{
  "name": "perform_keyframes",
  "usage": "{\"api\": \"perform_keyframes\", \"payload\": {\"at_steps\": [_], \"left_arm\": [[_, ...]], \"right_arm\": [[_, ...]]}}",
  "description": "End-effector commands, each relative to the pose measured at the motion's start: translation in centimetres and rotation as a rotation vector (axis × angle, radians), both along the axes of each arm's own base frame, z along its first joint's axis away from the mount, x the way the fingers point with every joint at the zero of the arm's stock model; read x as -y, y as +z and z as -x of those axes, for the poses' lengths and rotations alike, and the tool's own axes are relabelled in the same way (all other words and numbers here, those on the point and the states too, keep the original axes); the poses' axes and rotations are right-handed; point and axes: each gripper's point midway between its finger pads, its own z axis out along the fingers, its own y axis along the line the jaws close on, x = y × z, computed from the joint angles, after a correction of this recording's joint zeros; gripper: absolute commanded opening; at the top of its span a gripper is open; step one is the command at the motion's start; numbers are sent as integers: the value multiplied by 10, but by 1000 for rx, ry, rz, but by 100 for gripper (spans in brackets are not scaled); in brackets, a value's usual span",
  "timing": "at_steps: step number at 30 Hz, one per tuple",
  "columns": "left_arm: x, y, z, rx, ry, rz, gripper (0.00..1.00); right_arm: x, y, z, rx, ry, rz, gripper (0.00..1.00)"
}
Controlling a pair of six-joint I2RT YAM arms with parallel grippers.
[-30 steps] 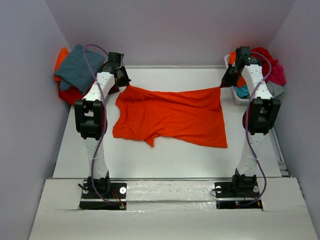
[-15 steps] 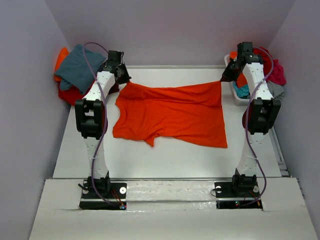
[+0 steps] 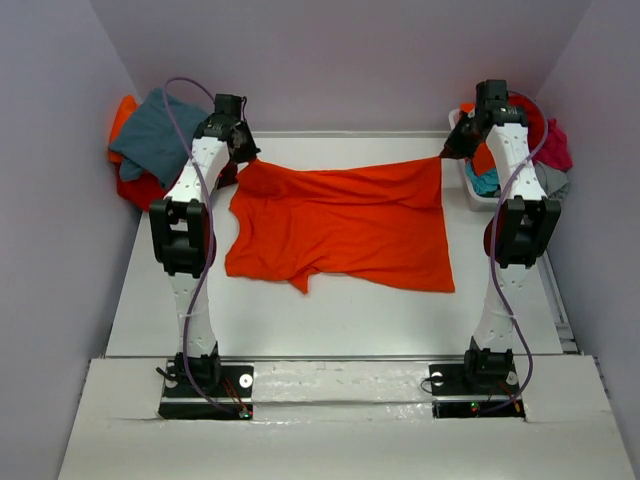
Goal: Fold and stack the t-shirts
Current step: Fold the flattened tshirt in 1/3 of the way
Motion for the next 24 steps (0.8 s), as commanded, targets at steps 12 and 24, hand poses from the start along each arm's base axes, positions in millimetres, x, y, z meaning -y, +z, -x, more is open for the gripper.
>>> {"api": "perform_keyframes", "payload": {"at_steps": [12, 24], "left_arm": [[-27, 2, 27, -101, 44, -60, 6], [-15, -20, 69, -192, -1, -20, 6]], "right_arm": [[11, -2, 26, -57, -10, -2, 7], [-3, -37, 78, -197, 35, -58, 7]]}}
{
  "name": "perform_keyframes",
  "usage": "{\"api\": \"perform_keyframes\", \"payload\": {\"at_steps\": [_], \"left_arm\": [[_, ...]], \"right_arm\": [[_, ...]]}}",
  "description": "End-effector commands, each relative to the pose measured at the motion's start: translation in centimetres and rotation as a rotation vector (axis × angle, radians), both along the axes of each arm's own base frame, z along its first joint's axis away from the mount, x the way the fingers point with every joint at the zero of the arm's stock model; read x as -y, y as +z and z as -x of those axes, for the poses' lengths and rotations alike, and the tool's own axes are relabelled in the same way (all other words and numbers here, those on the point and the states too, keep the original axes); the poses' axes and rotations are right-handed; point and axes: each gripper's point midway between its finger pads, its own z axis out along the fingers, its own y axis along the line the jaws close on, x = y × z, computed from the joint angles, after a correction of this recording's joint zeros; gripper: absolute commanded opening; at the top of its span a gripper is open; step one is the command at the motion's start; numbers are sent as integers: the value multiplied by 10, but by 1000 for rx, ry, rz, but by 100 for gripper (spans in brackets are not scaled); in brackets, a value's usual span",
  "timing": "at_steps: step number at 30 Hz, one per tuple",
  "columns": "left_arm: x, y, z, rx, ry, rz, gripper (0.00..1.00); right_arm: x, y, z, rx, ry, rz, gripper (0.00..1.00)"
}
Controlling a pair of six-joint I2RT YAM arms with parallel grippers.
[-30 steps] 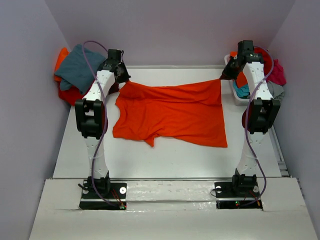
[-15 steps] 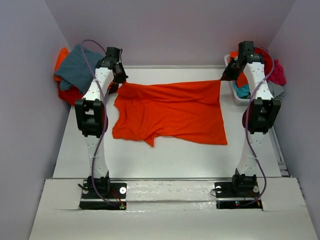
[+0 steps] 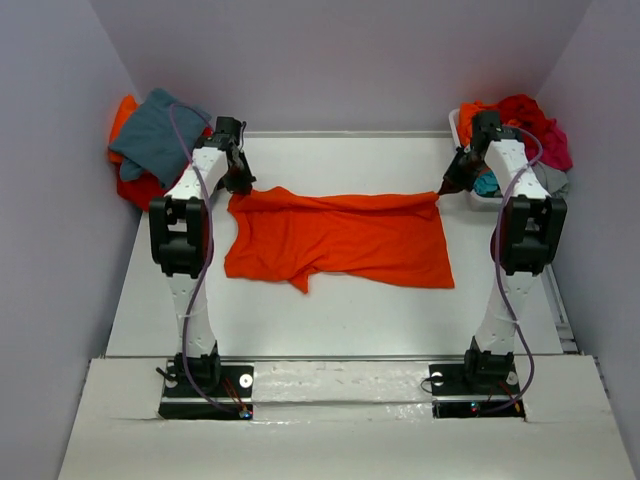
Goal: Fold and stack the t-shirts
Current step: Fold the flattened tshirt in 1/3 of the way
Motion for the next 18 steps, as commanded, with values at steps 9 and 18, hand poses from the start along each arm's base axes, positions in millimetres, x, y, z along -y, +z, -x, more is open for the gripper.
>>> {"api": "perform_keyframes", "payload": {"at_steps": [9, 18], "left_arm": [[11, 38, 30, 54, -37, 21, 6], [18, 36, 46, 27, -56, 42, 6]], "right_arm": [[-5, 24, 37, 44, 43, -18, 7], [-8, 17, 56, 6, 57, -31, 7]]}}
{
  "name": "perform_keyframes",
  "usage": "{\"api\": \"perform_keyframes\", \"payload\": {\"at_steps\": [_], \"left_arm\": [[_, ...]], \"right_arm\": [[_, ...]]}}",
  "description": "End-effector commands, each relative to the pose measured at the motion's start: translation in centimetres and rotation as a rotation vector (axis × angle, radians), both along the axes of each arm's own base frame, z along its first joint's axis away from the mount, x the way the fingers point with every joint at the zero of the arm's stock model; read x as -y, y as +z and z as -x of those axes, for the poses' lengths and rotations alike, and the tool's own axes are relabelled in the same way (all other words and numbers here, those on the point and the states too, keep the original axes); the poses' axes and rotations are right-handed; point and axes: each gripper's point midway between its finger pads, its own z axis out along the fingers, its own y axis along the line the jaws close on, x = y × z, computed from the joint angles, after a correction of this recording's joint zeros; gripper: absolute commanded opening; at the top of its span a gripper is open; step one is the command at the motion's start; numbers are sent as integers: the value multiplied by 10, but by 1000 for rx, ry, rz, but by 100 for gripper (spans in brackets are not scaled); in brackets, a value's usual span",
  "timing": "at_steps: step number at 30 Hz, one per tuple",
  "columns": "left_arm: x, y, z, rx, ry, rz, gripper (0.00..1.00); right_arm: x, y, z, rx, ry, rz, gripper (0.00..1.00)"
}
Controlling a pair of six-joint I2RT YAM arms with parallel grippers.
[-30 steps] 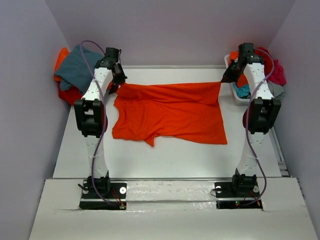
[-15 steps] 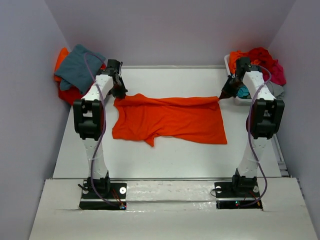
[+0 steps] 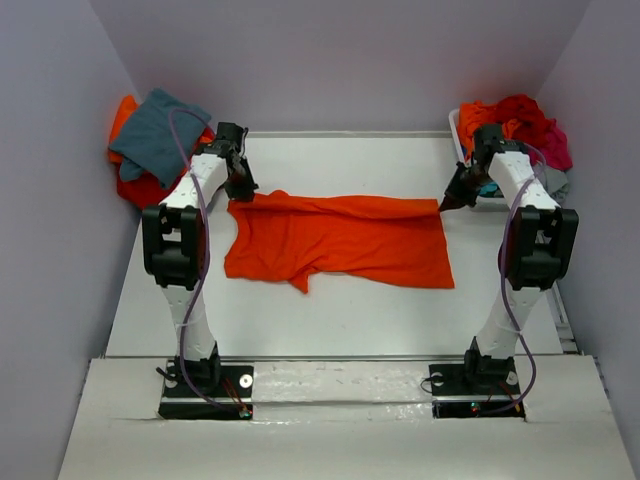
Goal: Fold and stack the t-shirts
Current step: Fold the flattened tshirt in 1/3 of the way
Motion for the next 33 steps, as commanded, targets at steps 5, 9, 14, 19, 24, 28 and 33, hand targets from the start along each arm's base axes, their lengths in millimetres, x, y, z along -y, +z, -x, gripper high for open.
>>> {"api": "perform_keyframes", "payload": {"at_steps": [5, 9, 14, 19, 24, 28, 33], "left_arm": [[8, 13, 25, 5, -20, 29, 6], [4, 7, 37, -17, -11, 16, 6], [1, 3, 44, -28, -5, 6, 6], [0, -1, 51, -35, 3, 3, 6], [-14, -1, 52, -33, 33, -1, 6], [-25, 0, 53, -33, 55, -10, 6], [-33, 1, 54, -33, 73, -10, 6]], "right_arm": [[2, 9, 12, 29, 27, 6, 7], [5, 2, 20, 2, 22, 23, 7], [9, -6, 27, -25, 15, 46, 7], [13, -11, 30, -41, 7, 71, 7], [19, -16, 31, -63, -5, 101, 7], [22, -20, 31, -77, -11, 118, 7], [24, -22, 32, -86, -16, 127, 7]]}}
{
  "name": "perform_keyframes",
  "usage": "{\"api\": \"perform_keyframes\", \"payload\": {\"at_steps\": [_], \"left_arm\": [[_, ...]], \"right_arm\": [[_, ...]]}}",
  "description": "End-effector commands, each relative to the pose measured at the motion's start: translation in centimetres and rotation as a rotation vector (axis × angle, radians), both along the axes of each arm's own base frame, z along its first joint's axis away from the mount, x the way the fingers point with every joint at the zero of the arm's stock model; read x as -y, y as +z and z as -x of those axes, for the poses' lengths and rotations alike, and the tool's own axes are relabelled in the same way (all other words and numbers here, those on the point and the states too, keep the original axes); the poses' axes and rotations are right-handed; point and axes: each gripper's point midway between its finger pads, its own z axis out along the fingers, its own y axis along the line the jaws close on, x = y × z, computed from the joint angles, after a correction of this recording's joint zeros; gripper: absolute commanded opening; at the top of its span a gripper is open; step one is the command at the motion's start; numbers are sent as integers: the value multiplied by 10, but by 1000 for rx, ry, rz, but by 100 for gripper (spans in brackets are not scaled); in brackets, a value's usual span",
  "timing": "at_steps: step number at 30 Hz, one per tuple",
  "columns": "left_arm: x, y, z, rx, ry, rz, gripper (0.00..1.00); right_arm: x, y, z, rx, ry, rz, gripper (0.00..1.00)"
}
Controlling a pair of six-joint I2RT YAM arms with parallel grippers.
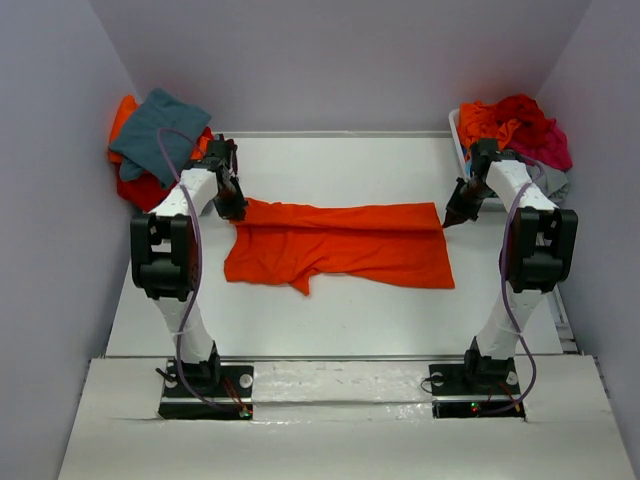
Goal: Fold and stack the t-shirts
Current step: Fold the flattened tshirt in 1/3 of the way
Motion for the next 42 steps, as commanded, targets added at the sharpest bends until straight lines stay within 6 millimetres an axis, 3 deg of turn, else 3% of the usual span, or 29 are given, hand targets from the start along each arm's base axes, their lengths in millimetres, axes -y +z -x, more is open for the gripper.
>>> {"api": "perform_keyframes", "payload": {"at_steps": [1, 29, 42], "left_arm": [[-13, 24, 5, 53, 29, -16, 6], [-11, 3, 32, -8, 20, 20, 6], [-7, -9, 47, -53, 12, 41, 8]], "right_arm": [[13, 8, -2, 19, -15, 39, 7], [16, -17, 23, -50, -19, 44, 7], [15, -20, 25, -60, -12, 41, 7]]}}
